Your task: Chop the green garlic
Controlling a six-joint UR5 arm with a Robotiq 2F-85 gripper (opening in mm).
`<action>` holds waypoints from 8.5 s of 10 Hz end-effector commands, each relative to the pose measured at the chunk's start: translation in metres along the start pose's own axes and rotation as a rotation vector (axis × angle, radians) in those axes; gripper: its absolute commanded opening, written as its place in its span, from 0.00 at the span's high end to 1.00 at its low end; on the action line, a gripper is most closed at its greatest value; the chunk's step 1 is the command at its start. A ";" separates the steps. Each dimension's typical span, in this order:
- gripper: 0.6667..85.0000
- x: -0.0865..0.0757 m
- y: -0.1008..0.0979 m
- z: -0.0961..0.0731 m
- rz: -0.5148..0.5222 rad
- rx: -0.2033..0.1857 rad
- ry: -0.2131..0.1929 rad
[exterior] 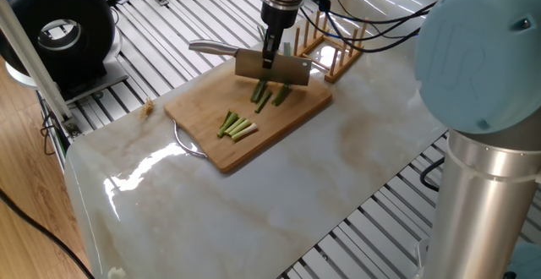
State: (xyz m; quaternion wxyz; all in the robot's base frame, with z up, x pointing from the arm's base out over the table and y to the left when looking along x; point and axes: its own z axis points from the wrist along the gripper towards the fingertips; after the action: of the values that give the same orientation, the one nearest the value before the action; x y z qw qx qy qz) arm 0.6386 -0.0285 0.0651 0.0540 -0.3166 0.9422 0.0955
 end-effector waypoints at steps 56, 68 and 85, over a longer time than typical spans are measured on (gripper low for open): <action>0.99 -0.008 -0.005 0.005 0.070 0.037 -0.043; 0.99 -0.005 0.015 0.002 0.145 0.015 0.065; 0.99 -0.060 0.007 -0.015 0.192 0.195 0.006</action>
State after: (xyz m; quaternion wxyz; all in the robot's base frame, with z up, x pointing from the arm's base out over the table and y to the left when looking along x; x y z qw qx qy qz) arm 0.6621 0.0016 0.0905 0.0402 -0.2057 0.9778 0.0034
